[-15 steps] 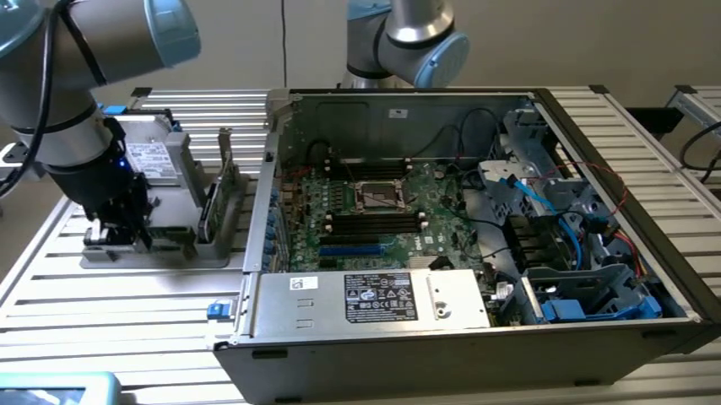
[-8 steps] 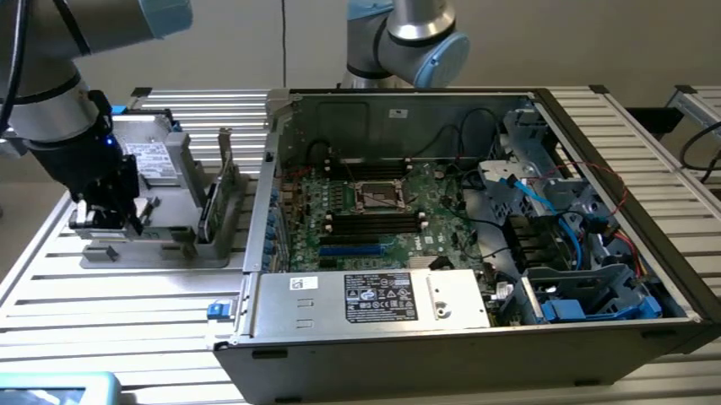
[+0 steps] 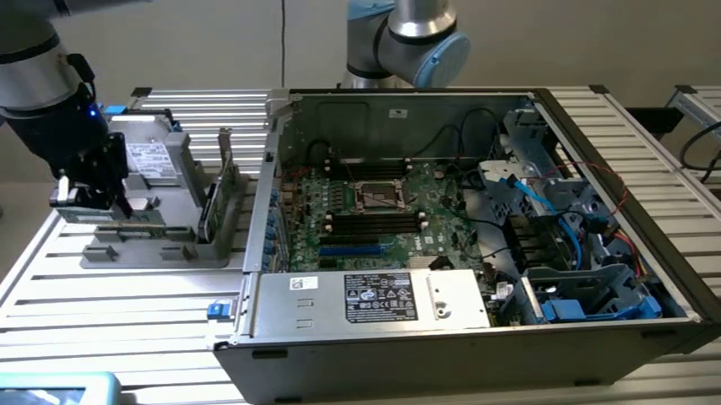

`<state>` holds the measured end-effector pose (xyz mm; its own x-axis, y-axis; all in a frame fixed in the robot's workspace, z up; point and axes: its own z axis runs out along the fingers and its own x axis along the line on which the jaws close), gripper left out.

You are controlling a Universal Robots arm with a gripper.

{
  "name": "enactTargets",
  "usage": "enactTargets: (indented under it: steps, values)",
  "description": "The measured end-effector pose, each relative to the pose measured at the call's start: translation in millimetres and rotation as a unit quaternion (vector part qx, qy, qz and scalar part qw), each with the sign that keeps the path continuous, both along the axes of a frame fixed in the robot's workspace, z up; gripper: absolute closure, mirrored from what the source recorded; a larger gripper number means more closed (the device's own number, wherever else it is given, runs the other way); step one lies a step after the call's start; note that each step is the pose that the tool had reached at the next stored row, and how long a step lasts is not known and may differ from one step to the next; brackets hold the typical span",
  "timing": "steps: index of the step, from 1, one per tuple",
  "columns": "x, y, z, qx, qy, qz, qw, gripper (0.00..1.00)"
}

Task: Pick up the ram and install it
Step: 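Pick up the ram and move it above insertion slot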

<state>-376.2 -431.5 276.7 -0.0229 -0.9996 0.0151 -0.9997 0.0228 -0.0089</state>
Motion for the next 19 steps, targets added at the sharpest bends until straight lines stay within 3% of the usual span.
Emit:
enactTargets:
  steps: [14,19]
  values:
    - [0.3,-0.3,61.4,-0.0004,0.0,0.0,1.0,0.87]
    - [11.0,-0.4,81.2,-0.0006,-0.0002,0.0,1.0,0.87]
